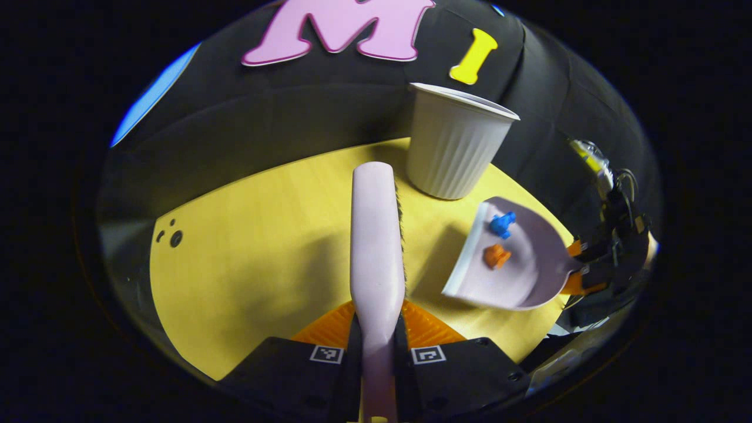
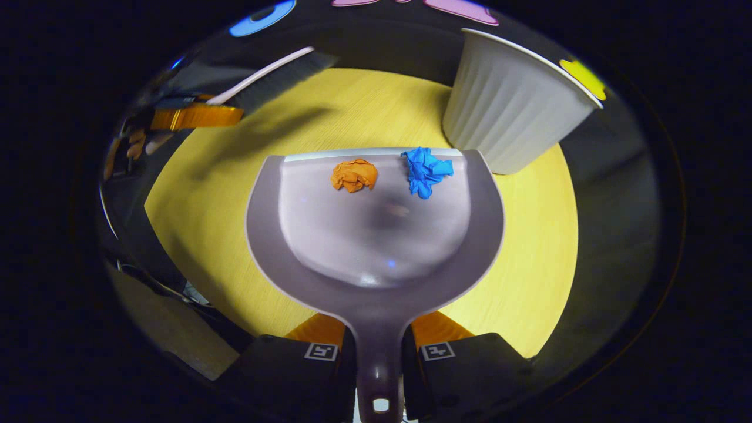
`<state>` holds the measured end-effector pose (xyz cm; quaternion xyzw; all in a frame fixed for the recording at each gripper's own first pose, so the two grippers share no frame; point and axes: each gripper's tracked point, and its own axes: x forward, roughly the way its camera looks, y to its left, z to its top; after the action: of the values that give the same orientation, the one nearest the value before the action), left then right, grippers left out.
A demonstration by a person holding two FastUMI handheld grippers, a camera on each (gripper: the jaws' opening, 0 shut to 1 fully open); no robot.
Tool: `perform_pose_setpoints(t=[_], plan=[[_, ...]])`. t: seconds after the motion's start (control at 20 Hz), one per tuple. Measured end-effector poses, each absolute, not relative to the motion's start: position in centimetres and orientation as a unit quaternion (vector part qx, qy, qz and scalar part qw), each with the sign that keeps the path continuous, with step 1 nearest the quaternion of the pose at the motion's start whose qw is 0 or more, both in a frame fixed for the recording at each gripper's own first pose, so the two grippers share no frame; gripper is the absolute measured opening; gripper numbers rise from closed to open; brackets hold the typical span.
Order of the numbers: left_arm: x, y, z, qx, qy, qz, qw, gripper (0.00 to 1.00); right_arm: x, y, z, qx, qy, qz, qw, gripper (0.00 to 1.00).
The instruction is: Pick up the small broom and dustpan from the desktop, sweep the trash into the dustpan with the broom, and then empty the trash into the garbage bin.
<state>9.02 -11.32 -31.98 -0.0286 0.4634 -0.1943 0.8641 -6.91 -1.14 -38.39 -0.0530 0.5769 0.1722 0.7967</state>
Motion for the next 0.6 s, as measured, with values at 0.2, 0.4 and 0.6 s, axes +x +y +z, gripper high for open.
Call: perform_pose_setpoints(t=[0.2, 0.4, 0.6], plan=[[5.5, -8.3, -32.3, -0.037, 0.489, -0.168, 0.855, 0.27, -6.2, -1.4, -36.8, -0.025, 0.568, 0.127, 0.813, 0.36], [2.4, -6.9, -34.0, -0.041, 0.502, -0.162, 0.849, 0.27, -6.4, -0.4, -37.6, -0.008, 0.553, 0.093, 0.828, 0.36], [0.1, -7.2, -35.4, -0.053, 0.513, -0.173, 0.839, 0.28, -6.1, 0.5, -38.2, -0.003, 0.547, 0.057, 0.835, 0.41]])
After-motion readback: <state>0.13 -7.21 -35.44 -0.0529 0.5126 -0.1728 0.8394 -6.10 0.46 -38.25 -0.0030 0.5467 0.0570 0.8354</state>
